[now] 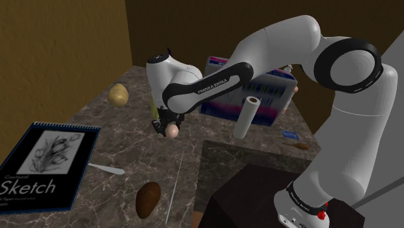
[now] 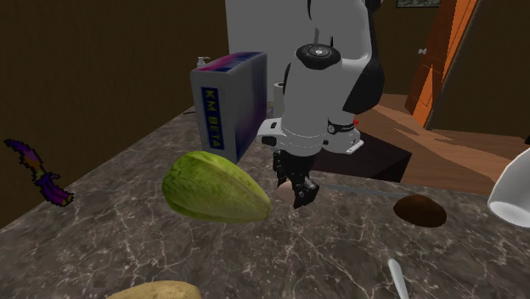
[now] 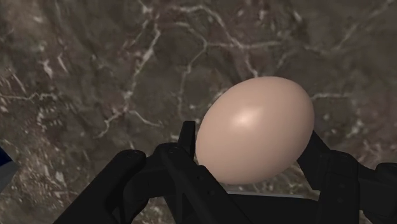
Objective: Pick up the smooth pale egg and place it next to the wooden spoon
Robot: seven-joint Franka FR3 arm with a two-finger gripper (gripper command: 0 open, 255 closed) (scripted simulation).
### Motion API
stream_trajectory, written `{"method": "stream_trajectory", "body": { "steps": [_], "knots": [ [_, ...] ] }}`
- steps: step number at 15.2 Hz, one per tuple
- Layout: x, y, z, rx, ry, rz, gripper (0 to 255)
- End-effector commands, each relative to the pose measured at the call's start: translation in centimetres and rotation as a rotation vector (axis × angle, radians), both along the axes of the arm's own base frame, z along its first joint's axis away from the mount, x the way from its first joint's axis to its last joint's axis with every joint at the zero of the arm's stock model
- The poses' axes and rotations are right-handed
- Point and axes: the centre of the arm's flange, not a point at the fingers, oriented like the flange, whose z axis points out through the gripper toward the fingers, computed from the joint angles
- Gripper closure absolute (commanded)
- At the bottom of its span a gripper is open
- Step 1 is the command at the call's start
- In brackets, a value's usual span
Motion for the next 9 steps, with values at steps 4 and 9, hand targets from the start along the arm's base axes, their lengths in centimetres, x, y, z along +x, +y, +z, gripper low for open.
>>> {"method": "stream_trajectory", "body": {
  "steps": [4, 9],
  "knots": [
    [0.0, 0.0, 0.5, 0.0, 0.0, 0.0, 255],
    [0.0, 0.0, 3.2, 0.0, 0.0, 0.0, 255]
  ]
}}
